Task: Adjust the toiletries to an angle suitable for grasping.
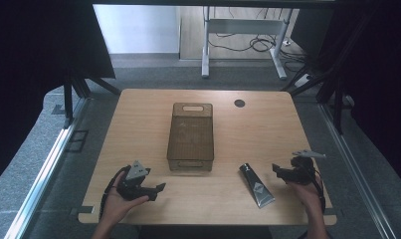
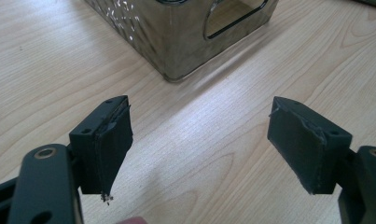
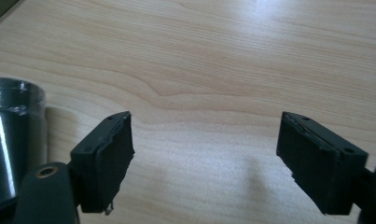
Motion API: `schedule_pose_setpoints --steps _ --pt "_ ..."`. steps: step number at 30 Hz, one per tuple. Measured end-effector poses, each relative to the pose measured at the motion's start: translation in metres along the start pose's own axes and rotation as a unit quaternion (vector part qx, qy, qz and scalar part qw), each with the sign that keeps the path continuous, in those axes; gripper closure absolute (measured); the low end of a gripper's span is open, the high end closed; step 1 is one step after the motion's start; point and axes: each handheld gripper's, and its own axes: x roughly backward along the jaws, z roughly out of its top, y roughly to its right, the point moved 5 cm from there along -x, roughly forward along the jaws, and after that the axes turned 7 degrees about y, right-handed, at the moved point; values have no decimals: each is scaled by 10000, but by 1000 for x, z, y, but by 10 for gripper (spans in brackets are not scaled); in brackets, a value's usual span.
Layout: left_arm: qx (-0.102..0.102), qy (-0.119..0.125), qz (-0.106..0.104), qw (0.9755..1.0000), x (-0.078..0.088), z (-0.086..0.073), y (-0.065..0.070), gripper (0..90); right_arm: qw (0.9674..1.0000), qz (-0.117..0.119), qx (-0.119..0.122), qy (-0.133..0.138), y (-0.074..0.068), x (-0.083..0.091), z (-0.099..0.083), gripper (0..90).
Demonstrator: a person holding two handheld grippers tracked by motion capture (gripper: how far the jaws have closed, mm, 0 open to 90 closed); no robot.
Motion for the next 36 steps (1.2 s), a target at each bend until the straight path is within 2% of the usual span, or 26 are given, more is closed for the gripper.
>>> schedule_pose_setpoints --steps 4,8,14,15,18,21,23,28,31,33,36 --pt "-7 9 -43 10000 0 0 1 221 9999 -53 127 62 -4 9 5 245" --pt "2 -67 -58 10000 -3 -2 0 221 9997 68 162 162 -6 16 10 319" --pt "1 -110 -126 9999 -3 -3 2 219 9995 189 241 99 -8 19 10 418" --pt "0 -100 -143 9998 -3 -2 3 219 9992 301 233 101 -11 21 11 470" --pt "5 -71 -178 9998 -2 -1 4 218 9989 362 273 78 -14 22 11 547" --pt "6 -96 -155 9998 -3 -2 3 219 9981 520 342 24 -18 23 11 618" --pt "8 -105 -150 9998 -3 -2 3 219 9978 561 357 8 -18 23 11 639" --pt "15 -186 -155 9997 -5 -3 2 217 9964 734 418 -69 -23 25 11 780" --pt "69 -189 -167 9997 -6 -4 1 217 9953 803 547 -33 -30 29 12 833" --pt "85 -202 -165 9996 -6 -5 2 217 9941 926 559 -9 -35 32 13 855" --pt "78 -179 -174 9997 -5 -4 2 217 9932 985 625 -28 -41 35 13 874"
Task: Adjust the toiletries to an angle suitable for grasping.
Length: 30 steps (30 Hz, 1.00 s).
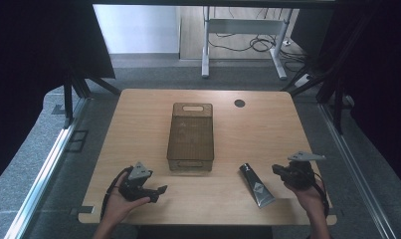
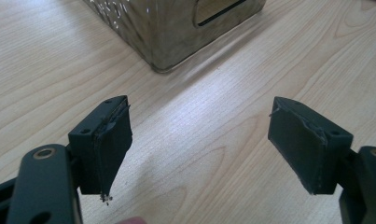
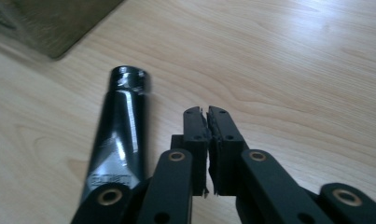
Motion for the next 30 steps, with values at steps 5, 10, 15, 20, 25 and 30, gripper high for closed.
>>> schedule_pose_setpoints --steps 5,10,15,20,25,30 --pt "18 29 5 10000 2 1 -1 217 9995 218 196 -101 -16 -1 1 890" --pt "-4 24 6 10000 2 1 0 217 9974 556 342 -299 -36 -6 -1 895" --pt "0 19 11 10000 2 1 0 217 9950 746 465 -464 -49 -9 -4 895" --pt "34 59 20 10000 4 2 0 217 9889 1075 677 -767 -69 -18 -12 895" --pt "52 52 23 10000 4 2 0 217 9867 1146 680 -928 -73 -26 -19 895" --pt "20 -1 17 10000 2 1 0 217 9850 1178 595 -1108 -70 -30 -27 895"
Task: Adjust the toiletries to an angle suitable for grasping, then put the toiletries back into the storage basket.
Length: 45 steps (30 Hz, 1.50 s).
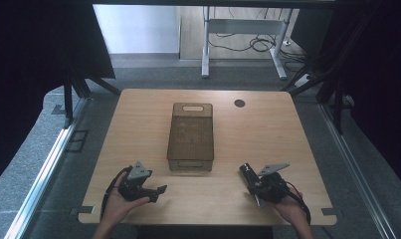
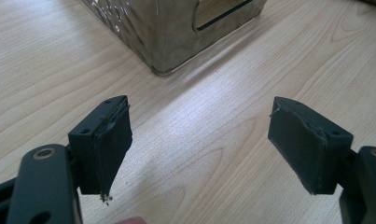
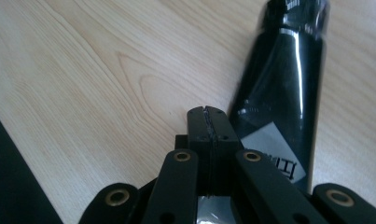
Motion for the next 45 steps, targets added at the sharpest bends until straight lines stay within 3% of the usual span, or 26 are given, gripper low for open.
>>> schedule_pose_setpoints --steps 10,28,35,37,41,45 --pt "-1 -3 4 10000 0 0 0 217 9999 88 -96 25 5 3 -2 896" --pt "20 21 3 10000 2 1 1 217 9997 -163 -171 68 18 9 -7 894" --pt "19 20 5 10000 2 1 0 217 9995 -114 -113 269 15 14 -1 850" --pt "21 16 8 10000 2 1 0 218 9995 -96 -81 303 15 15 -1 802" --pt "-56 18 -28 10000 1 3 4 217 9993 -106 30 353 12 15 0 624" --pt "-71 25 -39 10000 2 5 7 218 9989 -203 81 424 9 17 5 530"
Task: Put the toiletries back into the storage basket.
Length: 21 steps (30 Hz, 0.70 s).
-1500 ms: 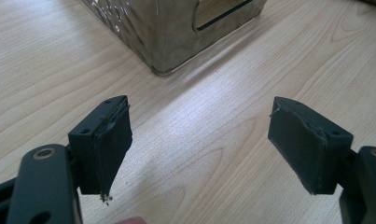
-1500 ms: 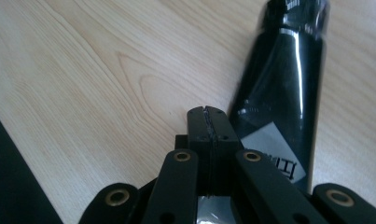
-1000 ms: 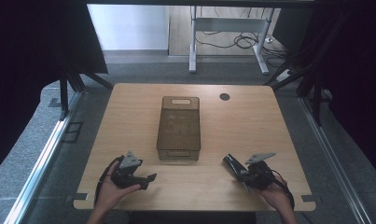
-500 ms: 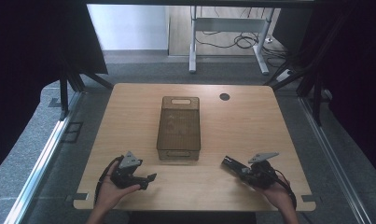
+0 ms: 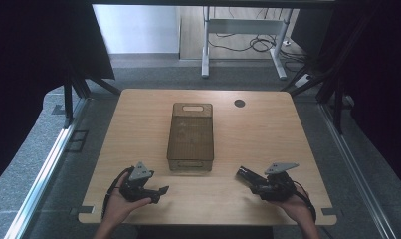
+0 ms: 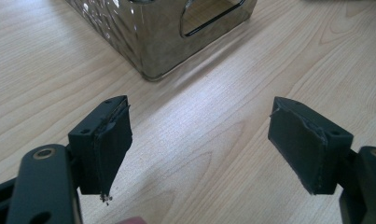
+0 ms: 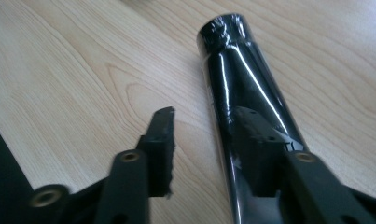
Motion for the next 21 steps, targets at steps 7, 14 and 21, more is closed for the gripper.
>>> schedule_pose_setpoints --steps 7,14,21 --pt "-70 102 -60 9999 3 4 1 219 9989 -164 152 -407 5 -2 7 457" --pt "-39 271 -90 9996 9 7 2 220 9974 -204 265 -642 6 -4 21 420" --pt "-35 220 -128 9997 7 6 1 220 9925 -330 402 -1105 10 -16 34 354"
